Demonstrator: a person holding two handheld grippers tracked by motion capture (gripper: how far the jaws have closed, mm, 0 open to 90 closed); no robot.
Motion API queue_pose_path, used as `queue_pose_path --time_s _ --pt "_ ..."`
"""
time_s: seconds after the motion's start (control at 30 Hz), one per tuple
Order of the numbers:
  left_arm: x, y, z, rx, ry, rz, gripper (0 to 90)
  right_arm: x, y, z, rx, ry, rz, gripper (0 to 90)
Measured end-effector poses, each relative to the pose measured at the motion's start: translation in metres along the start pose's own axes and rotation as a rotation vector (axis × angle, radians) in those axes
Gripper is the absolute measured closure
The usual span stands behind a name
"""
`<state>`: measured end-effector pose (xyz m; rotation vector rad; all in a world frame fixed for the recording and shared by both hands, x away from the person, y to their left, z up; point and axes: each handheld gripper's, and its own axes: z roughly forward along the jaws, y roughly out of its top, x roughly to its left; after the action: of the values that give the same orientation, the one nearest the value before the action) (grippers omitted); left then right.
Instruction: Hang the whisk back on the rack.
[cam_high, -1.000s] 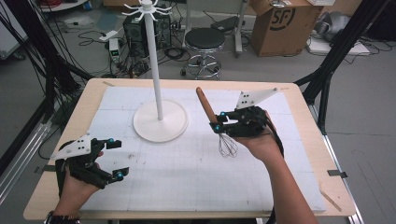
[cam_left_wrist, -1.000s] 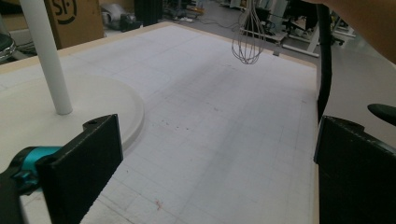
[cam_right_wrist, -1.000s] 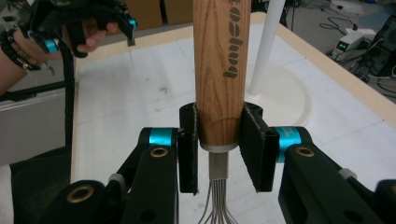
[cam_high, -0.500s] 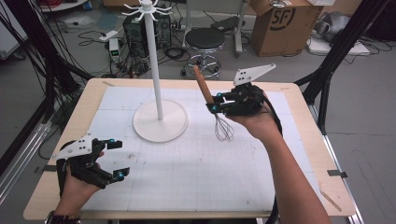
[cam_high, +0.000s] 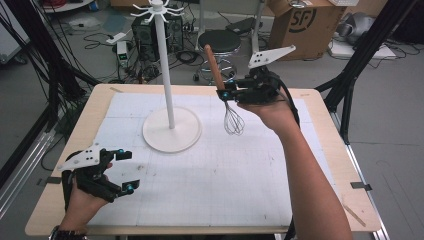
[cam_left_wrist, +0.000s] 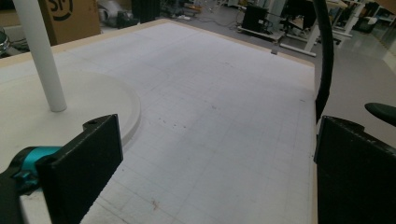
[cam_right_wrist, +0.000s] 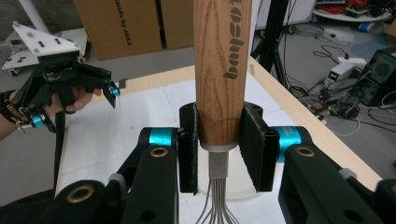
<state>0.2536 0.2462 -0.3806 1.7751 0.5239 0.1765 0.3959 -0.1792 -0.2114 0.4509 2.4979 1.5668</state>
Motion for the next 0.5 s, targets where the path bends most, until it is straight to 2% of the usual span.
queue_pose_path --time_s 0.17,0.33,0.5 --pt "-0.001 0.0 0.001 0.001 -0.006 0.001 1.6 -0.004 0.01 0.004 0.026 -0.003 -0.01 69.6" --pt "-0.001 0.0 0.0 -0.005 -0.004 0.0 1.6 -0.009 0.021 0.004 0.024 -0.007 -0.009 69.6" --pt "-0.001 0.001 -0.001 -0.005 -0.003 0.004 1.6 -0.015 0.032 0.003 0.032 0.0 -0.031 69.6"
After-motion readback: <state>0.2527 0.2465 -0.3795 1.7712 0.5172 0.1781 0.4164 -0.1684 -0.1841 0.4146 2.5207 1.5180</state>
